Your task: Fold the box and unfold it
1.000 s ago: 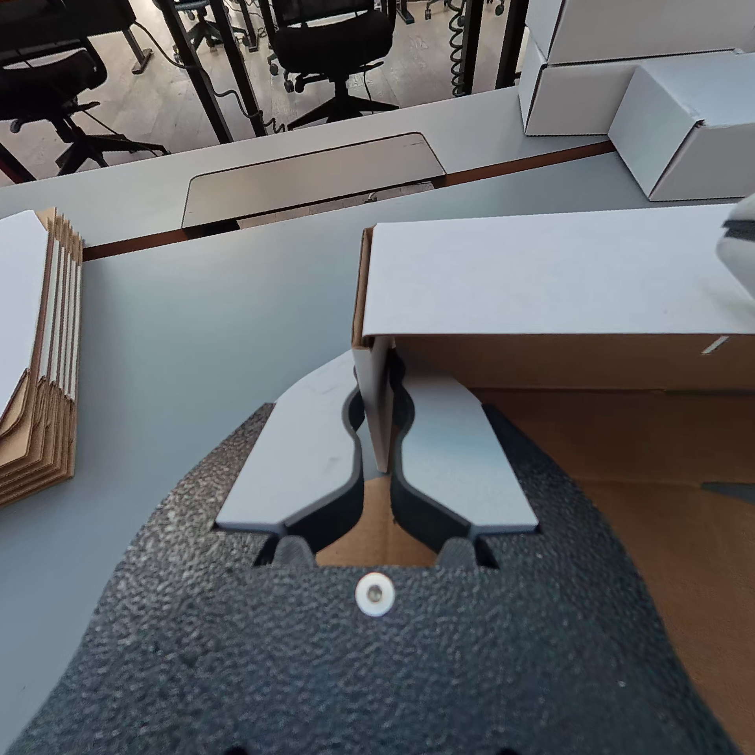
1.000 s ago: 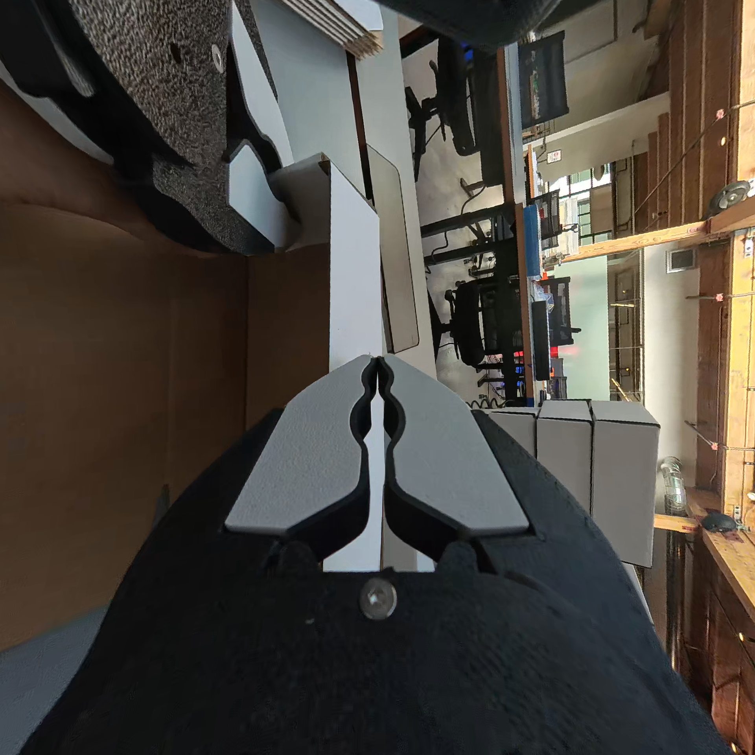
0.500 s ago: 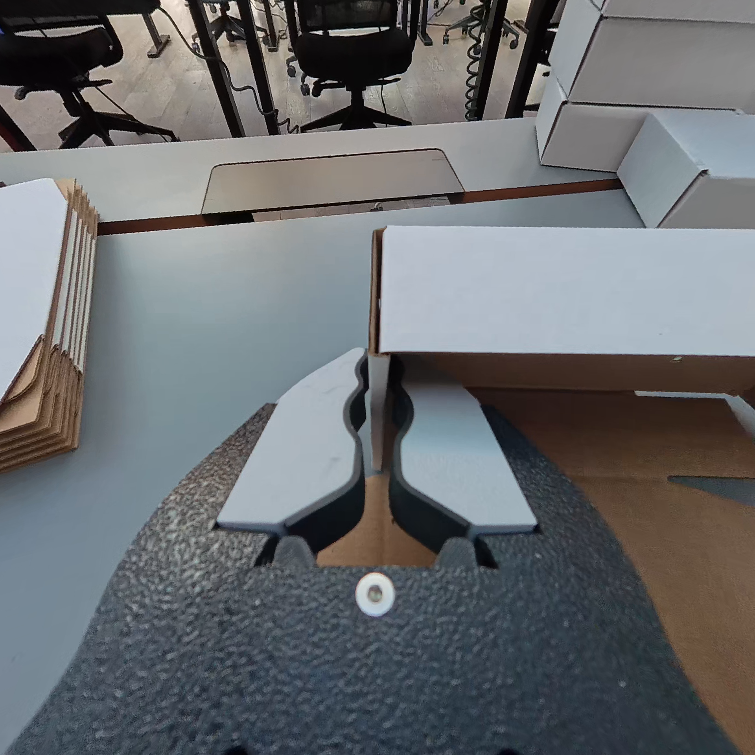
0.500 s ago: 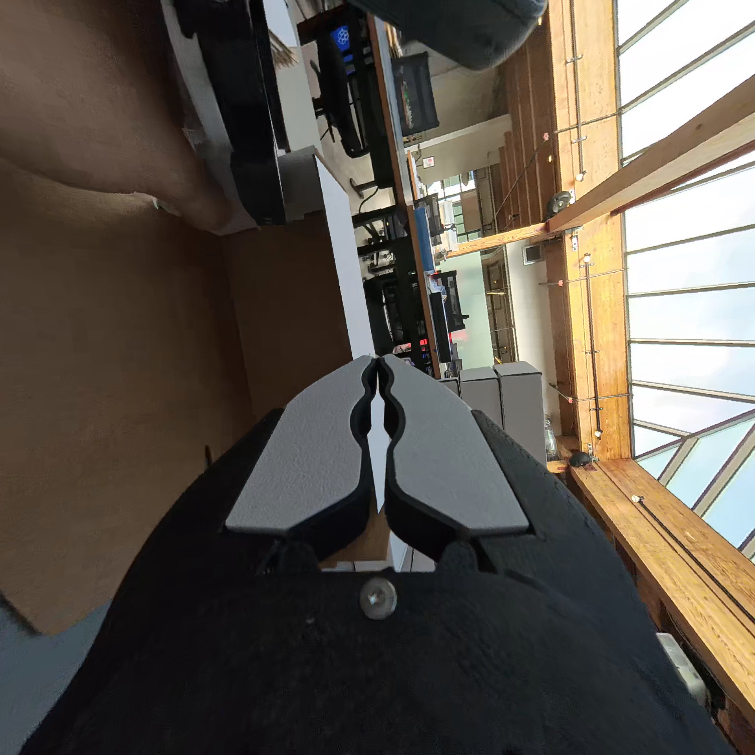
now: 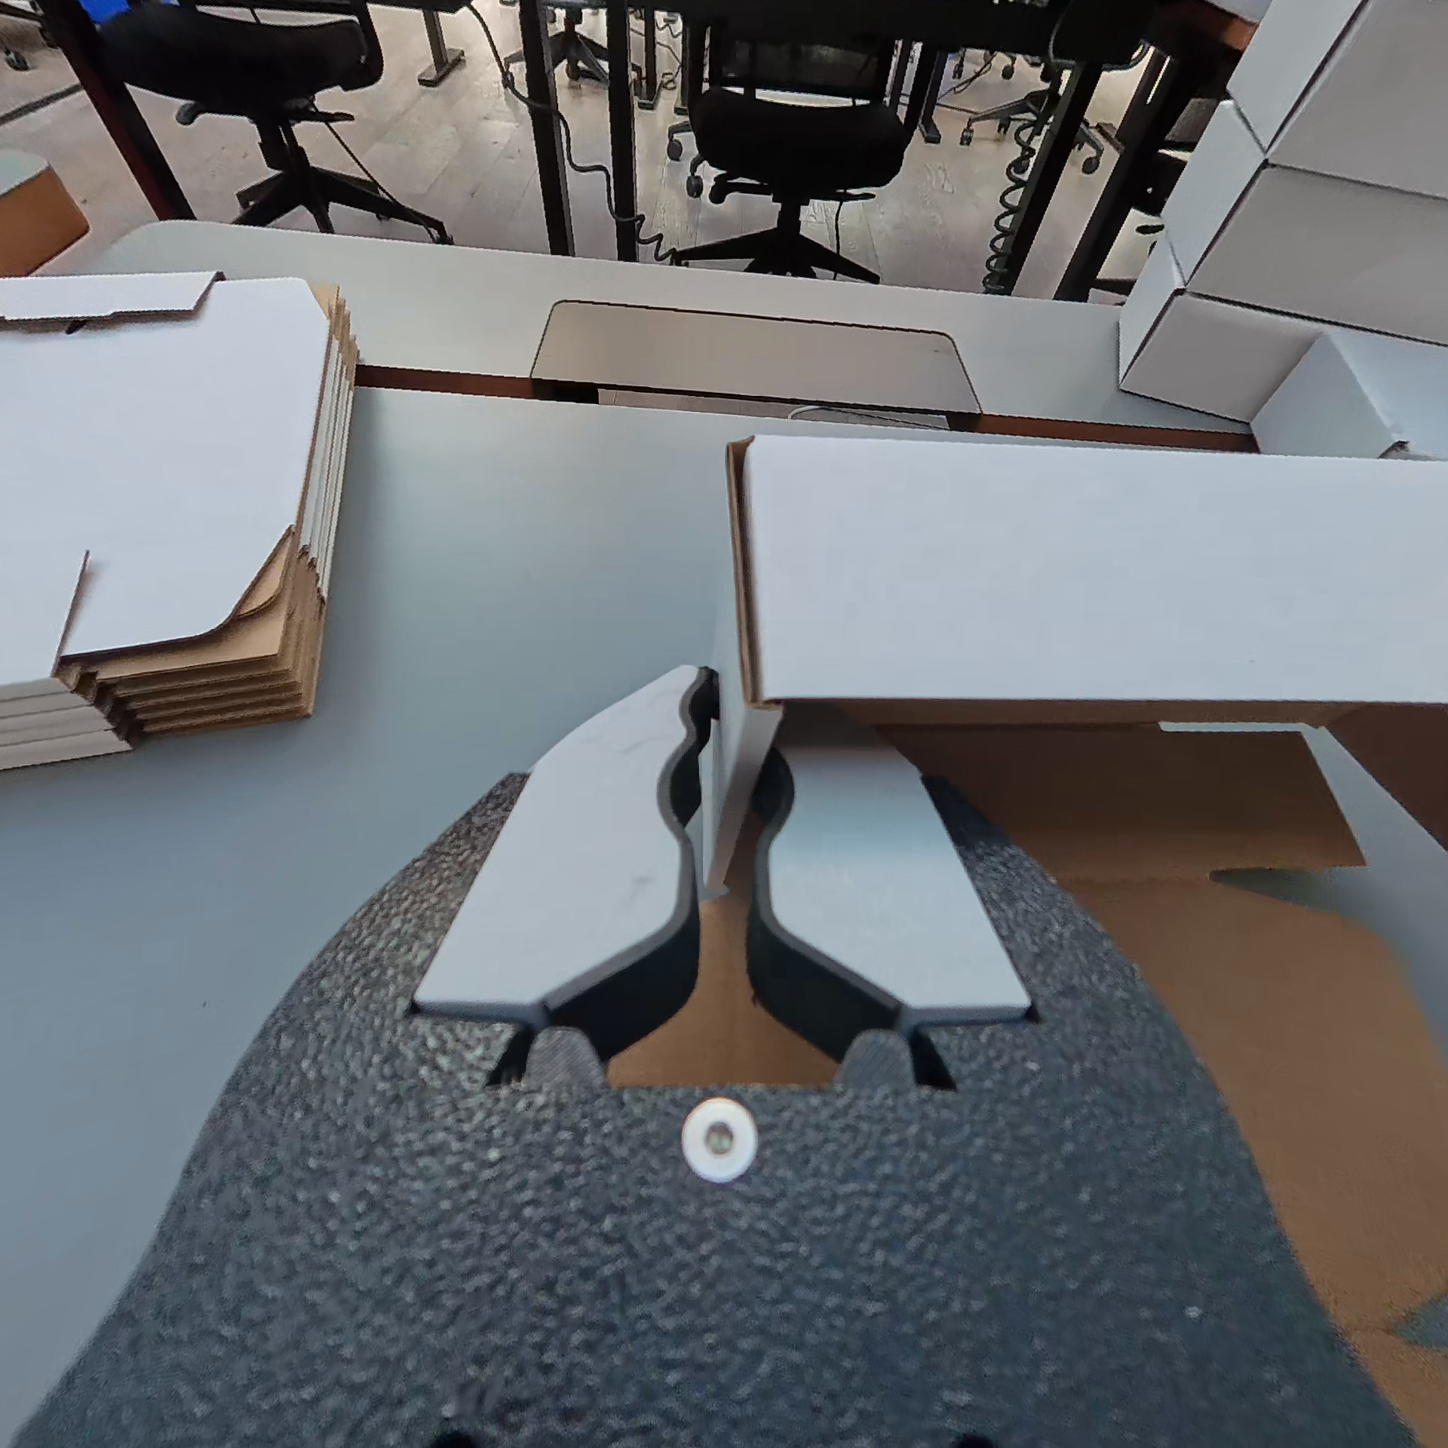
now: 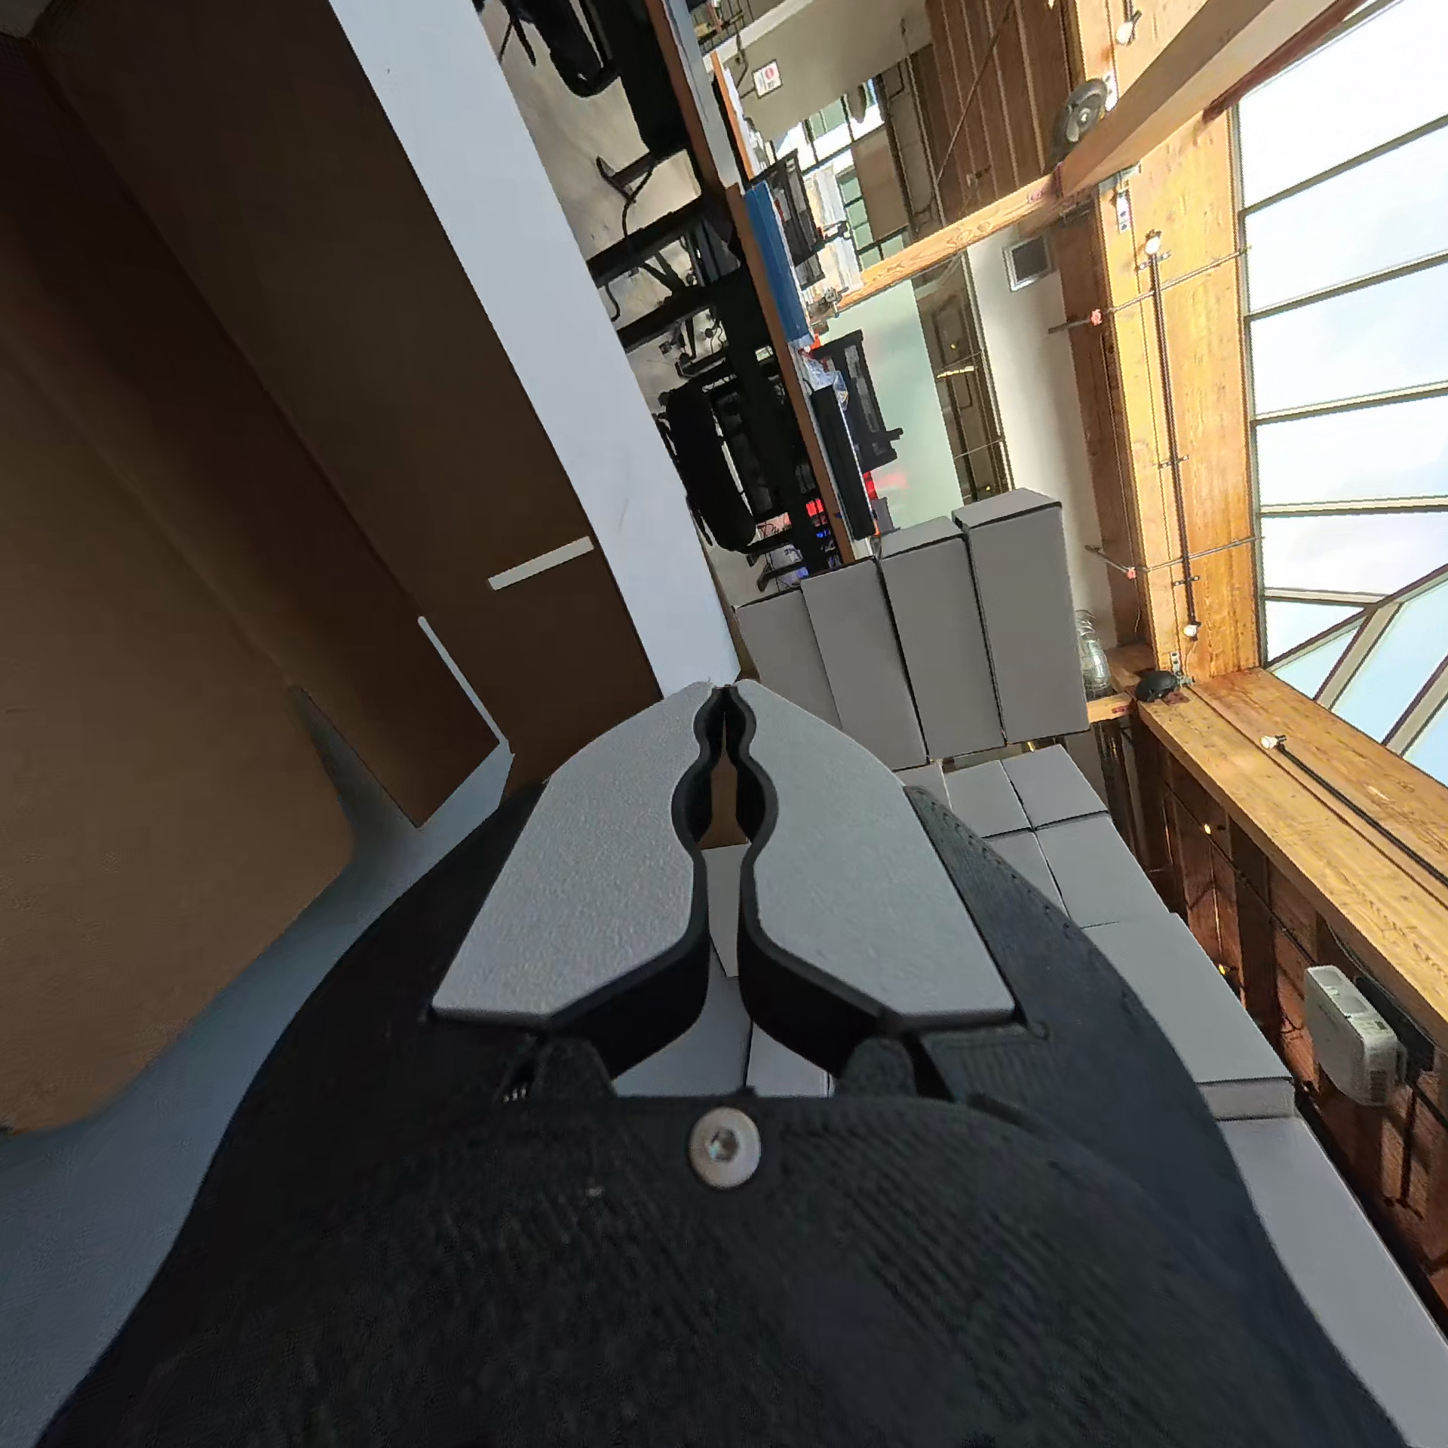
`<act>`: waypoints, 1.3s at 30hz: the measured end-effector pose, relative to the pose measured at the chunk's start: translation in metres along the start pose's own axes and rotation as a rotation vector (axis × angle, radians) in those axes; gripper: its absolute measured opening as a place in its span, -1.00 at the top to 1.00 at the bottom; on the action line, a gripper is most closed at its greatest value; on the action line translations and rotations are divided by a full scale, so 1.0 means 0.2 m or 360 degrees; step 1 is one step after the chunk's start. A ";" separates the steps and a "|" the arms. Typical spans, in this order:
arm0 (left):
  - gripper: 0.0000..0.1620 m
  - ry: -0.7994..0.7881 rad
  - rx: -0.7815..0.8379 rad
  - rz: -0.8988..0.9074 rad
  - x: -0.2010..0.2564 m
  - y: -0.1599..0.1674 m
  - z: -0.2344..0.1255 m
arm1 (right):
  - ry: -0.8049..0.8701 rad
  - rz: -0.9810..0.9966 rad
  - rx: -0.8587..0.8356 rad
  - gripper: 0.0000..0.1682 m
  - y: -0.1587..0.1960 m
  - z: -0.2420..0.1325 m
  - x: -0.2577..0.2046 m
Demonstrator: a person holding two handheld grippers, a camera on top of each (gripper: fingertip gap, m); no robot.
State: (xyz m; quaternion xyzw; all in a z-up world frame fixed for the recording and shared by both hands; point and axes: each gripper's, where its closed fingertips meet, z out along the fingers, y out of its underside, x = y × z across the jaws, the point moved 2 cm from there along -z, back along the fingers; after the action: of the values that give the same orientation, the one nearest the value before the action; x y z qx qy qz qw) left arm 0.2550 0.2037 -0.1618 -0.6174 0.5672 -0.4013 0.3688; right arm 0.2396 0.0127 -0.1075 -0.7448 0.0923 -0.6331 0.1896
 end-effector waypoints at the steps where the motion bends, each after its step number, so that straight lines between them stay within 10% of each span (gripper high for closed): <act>1: 0.90 0.0002 -0.0001 -0.0029 -0.01 -0.01 -0.02 | -0.0028 0.0017 -0.0020 1.00 0.00 0.01 -0.02; 13: 0.92 -0.0033 0.0110 -0.0004 -0.05 -0.09 -0.20 | -0.0169 0.0455 0.0269 1.00 -0.22 -0.07 -0.09; 23: 0.91 -0.0091 0.0308 0.0326 -0.02 -0.15 -0.33 | -0.0775 0.1705 0.0583 1.00 -0.25 -0.12 0.05; 39: 0.91 -0.0178 0.0250 0.0403 -0.04 -0.12 -0.37 | -0.0443 0.0939 0.0387 1.00 -0.21 -0.09 -0.02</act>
State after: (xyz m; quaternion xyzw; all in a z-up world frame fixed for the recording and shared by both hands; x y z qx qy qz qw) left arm 0.1973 0.2129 -0.1105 -0.5314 0.5860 -0.3598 0.4947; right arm 0.2179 0.0492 -0.0921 -0.7372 0.2009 -0.4497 0.4625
